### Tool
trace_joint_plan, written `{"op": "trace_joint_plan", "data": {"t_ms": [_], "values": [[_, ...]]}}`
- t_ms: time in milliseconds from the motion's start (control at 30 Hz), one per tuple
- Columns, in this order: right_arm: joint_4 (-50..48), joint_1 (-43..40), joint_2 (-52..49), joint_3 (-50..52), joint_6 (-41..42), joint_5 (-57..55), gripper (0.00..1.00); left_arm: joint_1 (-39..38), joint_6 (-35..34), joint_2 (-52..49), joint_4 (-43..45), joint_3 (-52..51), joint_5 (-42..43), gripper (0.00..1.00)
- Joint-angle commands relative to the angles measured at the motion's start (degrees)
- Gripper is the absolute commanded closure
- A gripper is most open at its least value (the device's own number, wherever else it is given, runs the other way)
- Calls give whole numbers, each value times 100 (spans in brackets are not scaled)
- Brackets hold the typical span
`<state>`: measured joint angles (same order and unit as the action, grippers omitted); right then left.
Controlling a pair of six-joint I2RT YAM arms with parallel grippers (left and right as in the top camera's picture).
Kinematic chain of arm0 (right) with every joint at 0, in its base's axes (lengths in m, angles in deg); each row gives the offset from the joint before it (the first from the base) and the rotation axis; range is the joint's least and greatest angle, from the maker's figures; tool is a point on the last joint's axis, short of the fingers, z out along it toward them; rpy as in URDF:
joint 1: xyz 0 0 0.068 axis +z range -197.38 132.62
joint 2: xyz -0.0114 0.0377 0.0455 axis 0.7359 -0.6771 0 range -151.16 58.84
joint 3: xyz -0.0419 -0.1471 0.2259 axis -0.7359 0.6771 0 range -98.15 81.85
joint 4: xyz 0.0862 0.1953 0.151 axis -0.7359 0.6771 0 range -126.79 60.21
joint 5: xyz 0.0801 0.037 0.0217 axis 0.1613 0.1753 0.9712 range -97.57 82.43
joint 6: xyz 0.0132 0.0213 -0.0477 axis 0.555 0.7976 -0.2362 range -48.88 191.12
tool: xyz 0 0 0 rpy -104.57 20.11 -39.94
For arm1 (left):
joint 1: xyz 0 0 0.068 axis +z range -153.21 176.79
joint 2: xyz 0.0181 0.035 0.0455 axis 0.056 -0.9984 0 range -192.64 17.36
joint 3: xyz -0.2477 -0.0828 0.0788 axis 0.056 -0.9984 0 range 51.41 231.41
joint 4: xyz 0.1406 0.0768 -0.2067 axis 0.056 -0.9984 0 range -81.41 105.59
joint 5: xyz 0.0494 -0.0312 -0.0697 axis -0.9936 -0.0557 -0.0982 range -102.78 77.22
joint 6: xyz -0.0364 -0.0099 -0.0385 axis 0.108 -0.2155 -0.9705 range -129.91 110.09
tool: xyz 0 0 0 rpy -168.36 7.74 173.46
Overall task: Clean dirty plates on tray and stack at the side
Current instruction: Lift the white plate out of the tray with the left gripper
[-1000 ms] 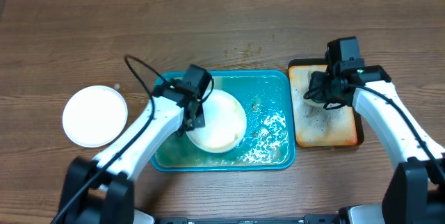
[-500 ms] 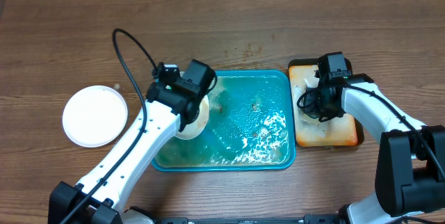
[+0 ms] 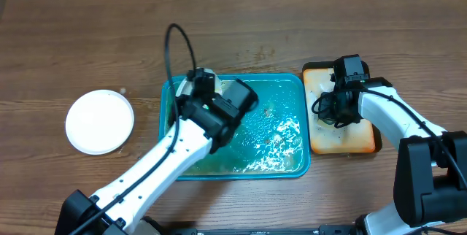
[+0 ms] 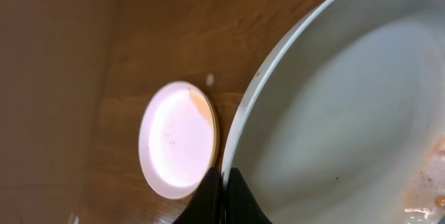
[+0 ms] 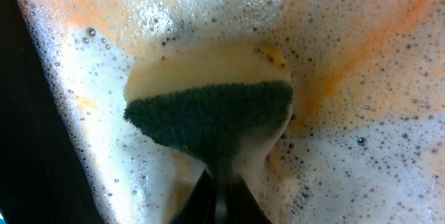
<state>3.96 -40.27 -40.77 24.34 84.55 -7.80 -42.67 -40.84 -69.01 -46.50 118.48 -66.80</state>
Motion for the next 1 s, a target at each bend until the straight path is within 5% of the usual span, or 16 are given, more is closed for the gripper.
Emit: {"op": "trace_joint_plan", "data": {"t_ms": [0, 400, 967], "values": [[7, -28, -146, 61, -39, -15, 96, -461, 52, 50, 149, 125, -1207, 96], [7, -28, -146, 61, -39, -15, 95, -909, 229, 50, 273, 125, -1864, 96], [15, -28, -129, -31, -352, 76, 96, -837, 243, 57, 181, 125, -1279, 96]]}}
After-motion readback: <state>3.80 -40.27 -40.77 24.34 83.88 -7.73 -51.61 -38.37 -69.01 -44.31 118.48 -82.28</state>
